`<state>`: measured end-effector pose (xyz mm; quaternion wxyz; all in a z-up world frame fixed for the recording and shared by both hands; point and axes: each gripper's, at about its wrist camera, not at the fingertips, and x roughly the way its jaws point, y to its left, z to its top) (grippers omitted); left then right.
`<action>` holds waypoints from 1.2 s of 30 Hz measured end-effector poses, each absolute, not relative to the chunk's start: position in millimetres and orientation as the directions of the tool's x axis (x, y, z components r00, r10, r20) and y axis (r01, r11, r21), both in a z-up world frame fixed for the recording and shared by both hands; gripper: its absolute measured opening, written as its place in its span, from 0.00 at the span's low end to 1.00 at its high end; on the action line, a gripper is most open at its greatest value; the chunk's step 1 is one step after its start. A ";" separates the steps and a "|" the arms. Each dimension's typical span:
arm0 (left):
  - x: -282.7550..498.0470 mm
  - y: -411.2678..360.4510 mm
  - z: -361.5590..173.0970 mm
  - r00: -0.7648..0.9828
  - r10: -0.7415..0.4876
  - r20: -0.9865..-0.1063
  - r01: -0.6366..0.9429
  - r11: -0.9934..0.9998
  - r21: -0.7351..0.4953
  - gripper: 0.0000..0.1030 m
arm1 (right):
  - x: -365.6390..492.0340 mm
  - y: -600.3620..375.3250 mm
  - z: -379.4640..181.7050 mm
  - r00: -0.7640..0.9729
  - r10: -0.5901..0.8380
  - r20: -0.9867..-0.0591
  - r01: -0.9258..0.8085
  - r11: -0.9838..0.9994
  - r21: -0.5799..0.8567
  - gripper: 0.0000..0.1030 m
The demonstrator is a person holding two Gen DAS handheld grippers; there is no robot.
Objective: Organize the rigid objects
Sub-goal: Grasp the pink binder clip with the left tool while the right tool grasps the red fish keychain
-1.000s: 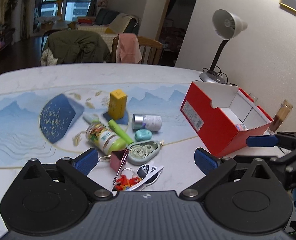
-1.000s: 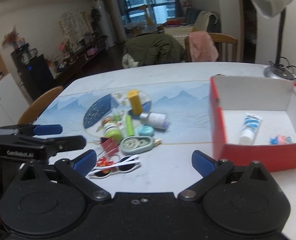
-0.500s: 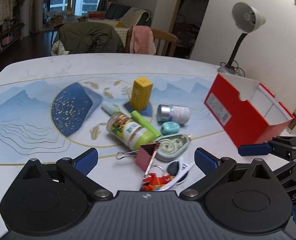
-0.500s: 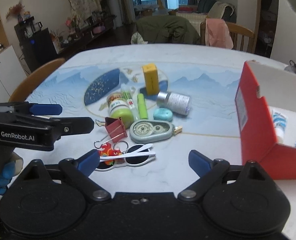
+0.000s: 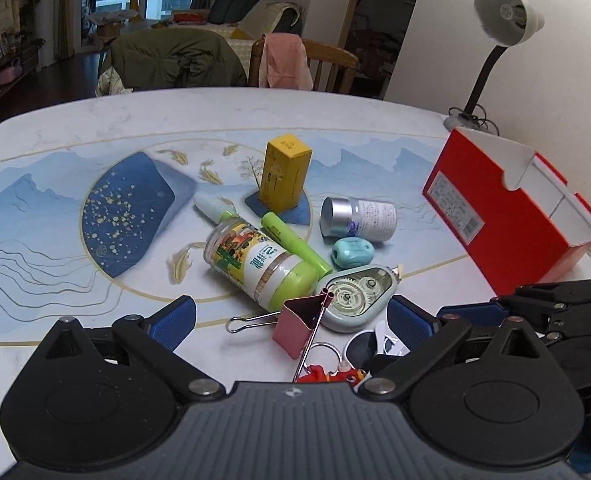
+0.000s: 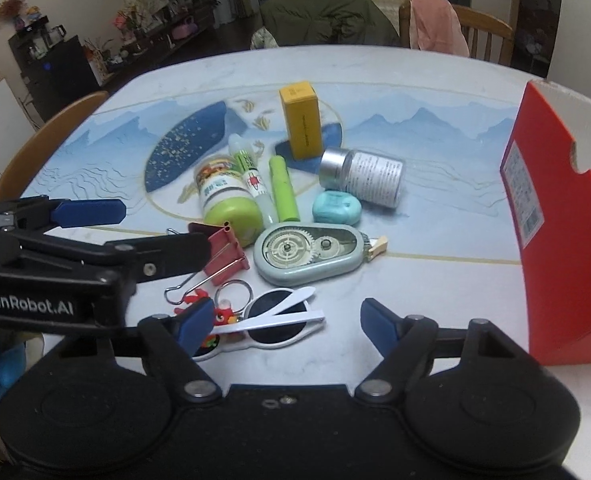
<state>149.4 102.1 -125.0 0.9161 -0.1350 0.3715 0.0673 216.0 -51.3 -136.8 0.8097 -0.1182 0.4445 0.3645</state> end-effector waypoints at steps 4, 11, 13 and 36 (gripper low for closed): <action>155.9 101.9 -133.2 0.701 0.037 -0.712 -0.239 0.953 -0.186 0.91 | 219.9 -49.1 -142.7 0.327 0.479 -0.815 -0.683 0.716 0.146 0.71; 158.5 93.6 -137.9 0.706 0.066 -0.705 -0.241 0.958 -0.152 0.71 | 221.0 -46.6 -147.4 0.327 0.463 -0.824 -0.664 0.733 0.149 0.62; 159.5 91.9 -136.9 0.710 0.077 -0.700 -0.245 0.959 -0.143 0.65 | 221.2 -47.0 -147.6 0.324 0.466 -0.823 -0.657 0.737 0.159 0.60; 159.5 85.0 -140.3 0.731 0.042 -0.681 -0.180 0.975 -0.133 0.29 | 214.1 -72.7 -132.6 0.330 0.491 -0.806 -0.682 0.714 0.157 0.44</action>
